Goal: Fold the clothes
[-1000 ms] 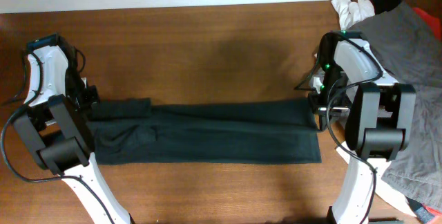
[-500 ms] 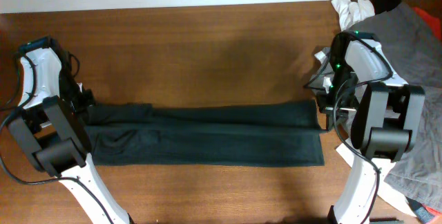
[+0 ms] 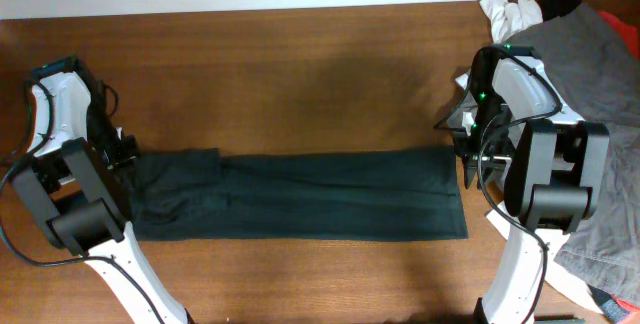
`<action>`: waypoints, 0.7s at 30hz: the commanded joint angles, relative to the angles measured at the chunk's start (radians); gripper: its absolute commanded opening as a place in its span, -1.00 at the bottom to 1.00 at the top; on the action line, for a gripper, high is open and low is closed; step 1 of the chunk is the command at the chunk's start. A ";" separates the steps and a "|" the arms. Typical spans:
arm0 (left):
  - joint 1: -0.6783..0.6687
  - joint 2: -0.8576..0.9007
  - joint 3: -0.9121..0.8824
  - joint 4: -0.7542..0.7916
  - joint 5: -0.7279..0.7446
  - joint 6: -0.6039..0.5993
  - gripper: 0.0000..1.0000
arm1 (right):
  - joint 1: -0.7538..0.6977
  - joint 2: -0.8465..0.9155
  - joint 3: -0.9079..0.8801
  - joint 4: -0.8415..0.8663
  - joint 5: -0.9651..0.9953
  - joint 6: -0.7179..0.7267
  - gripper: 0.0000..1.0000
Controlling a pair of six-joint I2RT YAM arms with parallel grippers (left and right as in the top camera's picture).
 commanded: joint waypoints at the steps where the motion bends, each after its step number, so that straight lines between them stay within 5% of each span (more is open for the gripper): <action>1: 0.008 -0.036 -0.005 -0.005 0.003 -0.003 -0.40 | 0.006 -0.039 -0.010 -0.004 0.016 0.003 -0.50; 9: -0.014 -0.195 -0.001 0.113 0.039 0.008 -0.36 | 0.006 -0.039 -0.010 -0.004 0.016 0.002 -0.46; 13: -0.031 -0.304 -0.002 0.201 0.195 0.063 -0.27 | 0.006 -0.039 -0.010 -0.001 0.016 0.002 -0.39; 21: -0.173 -0.317 -0.048 0.313 0.237 0.063 -0.21 | 0.006 -0.039 -0.010 0.005 0.016 0.002 -0.39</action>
